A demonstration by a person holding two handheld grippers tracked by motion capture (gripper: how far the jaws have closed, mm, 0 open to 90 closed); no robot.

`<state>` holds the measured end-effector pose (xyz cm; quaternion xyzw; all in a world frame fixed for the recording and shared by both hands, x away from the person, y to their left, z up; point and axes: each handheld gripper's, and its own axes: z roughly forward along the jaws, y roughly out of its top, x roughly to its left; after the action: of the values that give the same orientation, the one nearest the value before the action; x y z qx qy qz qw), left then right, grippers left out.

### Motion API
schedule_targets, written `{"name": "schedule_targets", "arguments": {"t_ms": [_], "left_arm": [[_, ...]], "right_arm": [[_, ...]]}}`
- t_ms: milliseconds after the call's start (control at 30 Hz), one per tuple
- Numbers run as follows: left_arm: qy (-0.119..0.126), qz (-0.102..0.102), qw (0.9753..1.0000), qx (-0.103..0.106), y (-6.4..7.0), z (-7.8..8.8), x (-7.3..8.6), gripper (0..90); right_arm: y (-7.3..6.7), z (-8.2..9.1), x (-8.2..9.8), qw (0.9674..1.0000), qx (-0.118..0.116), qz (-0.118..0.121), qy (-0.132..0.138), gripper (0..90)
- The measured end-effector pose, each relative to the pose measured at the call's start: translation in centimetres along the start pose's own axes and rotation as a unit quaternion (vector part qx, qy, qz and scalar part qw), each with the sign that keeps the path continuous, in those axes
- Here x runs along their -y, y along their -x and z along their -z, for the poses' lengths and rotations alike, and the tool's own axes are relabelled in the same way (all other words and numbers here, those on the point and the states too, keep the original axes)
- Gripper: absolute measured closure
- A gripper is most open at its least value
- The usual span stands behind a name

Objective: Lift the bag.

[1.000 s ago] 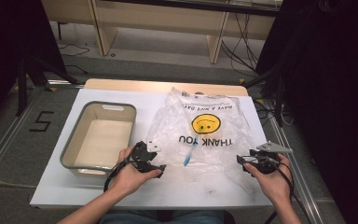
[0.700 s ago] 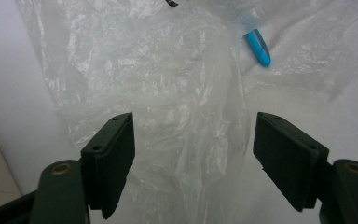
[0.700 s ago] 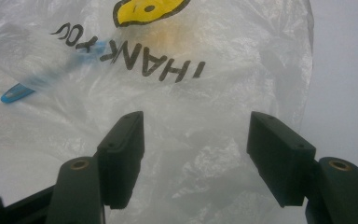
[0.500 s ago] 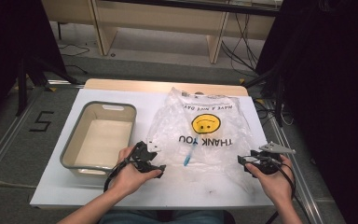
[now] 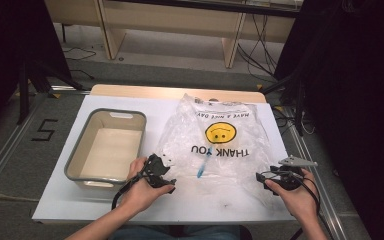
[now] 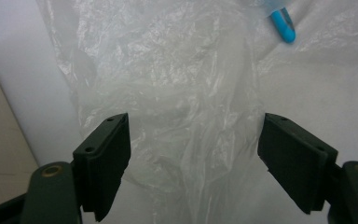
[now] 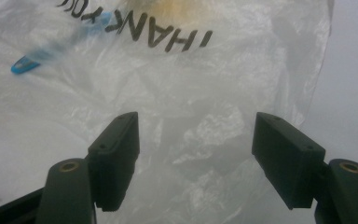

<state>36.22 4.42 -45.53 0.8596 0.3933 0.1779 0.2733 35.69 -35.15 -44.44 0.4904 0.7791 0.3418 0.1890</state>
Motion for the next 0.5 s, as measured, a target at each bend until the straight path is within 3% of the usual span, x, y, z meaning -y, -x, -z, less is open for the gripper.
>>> {"name": "schedule_targets", "arguments": {"t_ms": [200,300,400,500], "left_arm": [[-0.023,0.027,0.9993,0.012,0.1,-0.5,0.4,26.6],[-0.026,0.025,0.9992,0.013,0.2,-0.6,0.5,27.1],[-0.028,0.023,0.9992,0.016,0.3,-0.6,0.6,27.1],[-0.026,0.024,0.9993,0.016,0.2,-0.6,0.6,27.2]], "right_arm": [[-0.7,0.6,0.4,0.9997,-0.025,0.007,0.002,32.7],[-1.3,0.9,0.5,0.9992,-0.036,0.015,-0.008,32.3],[-2.0,0.9,0.9,0.9979,-0.044,0.022,-0.043,30.9],[-2.6,0.5,1.6,0.995,-0.048,0.043,-0.077,31.2]]}}
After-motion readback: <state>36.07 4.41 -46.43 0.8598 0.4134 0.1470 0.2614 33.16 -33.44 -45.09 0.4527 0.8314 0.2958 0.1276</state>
